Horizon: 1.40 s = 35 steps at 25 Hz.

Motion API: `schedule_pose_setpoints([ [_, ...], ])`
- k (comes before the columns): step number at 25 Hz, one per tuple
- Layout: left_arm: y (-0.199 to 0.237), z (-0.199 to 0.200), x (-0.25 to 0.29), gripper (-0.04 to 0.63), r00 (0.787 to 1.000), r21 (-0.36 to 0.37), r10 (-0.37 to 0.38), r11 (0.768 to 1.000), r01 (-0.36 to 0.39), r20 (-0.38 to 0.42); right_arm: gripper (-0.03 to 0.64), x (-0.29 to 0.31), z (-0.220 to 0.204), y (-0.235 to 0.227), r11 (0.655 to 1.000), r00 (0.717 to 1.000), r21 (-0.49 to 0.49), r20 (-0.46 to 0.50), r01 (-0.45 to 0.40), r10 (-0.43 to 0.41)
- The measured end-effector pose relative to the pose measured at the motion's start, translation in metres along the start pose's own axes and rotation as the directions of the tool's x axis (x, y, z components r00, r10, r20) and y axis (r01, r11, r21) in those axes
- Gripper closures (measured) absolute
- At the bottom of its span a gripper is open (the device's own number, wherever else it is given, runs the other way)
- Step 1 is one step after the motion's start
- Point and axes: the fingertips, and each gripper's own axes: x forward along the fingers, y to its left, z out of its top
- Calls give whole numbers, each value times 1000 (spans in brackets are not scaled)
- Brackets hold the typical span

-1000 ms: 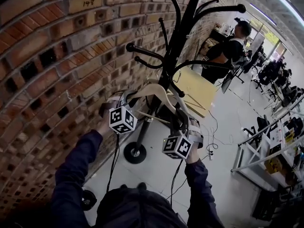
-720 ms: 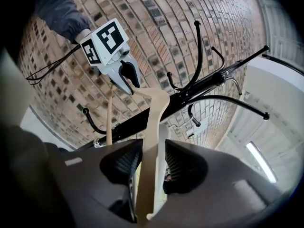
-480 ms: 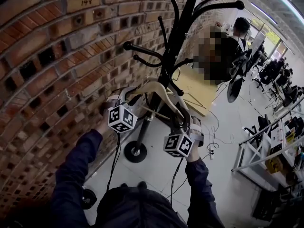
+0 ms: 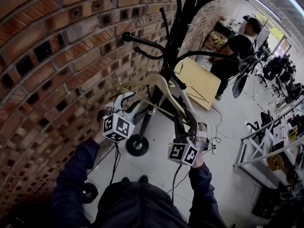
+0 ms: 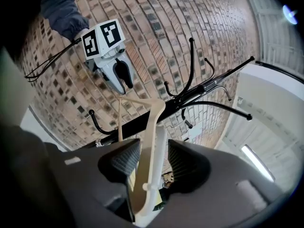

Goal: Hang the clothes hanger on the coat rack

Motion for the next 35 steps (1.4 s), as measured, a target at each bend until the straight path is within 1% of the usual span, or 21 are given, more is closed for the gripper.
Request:
schedule_pose_setpoints([
  [1,-4,1,-7,437,1000,-26,-4,1000,4,9,431,-7,0,0,1000,1000,21,5,2,-2],
  [3,-14,6,-20,437,999,-78,-10,997,12,32,431,-23,0,2,995,1000,101,19,-18,17],
  [4,-21,8,-27,437,999,-102,-16,995,20,43,433,-32,2,6,987,999,152,30,-42,38],
  [6,-35,13,-41,443,998,-157,-42,986,50,55,436,-49,6,18,962,994,251,60,-107,95],
  [8,-50,20,-57,449,995,-234,-77,968,90,64,439,-63,10,32,923,983,339,97,-181,157],
  [10,-69,19,-72,462,990,-305,-116,943,135,77,439,-74,10,44,873,968,421,145,-247,204],
  [11,-80,17,-78,477,987,-327,-138,932,158,83,439,-78,10,49,843,960,462,173,-275,218],
  [13,-100,16,-85,502,980,-343,-176,919,196,88,439,-83,8,56,784,949,535,211,-313,235],
  [14,-108,15,-87,503,978,-348,-190,914,207,84,439,-85,6,59,765,946,558,217,-322,240],
  [15,-114,15,-89,505,977,-353,-198,911,214,79,439,-86,3,63,752,946,573,215,-325,244],
  [17,-123,16,-91,505,975,-352,-212,909,224,73,450,-89,0,68,744,946,585,208,-324,248],
  [21,-127,19,-97,512,973,-336,-218,913,231,77,471,-92,1,71,746,944,578,214,-330,252],
  [23,-130,18,-97,514,974,-348,-214,910,228,77,509,-93,1,70,750,944,574,213,-329,251],
  [28,-134,15,-101,514,974,-364,-220,904,223,51,520,-94,4,70,754,942,565,225,-335,250],
  [31,-131,18,-104,515,976,-355,-211,909,216,54,528,-95,5,69,752,941,568,229,-336,247],
  [33,-133,13,-106,515,977,-367,-208,906,209,43,537,-95,6,67,752,942,568,233,-333,240],
  [35,-130,15,-107,516,978,-370,-201,906,205,50,537,-95,6,66,750,943,573,232,-330,238],
])
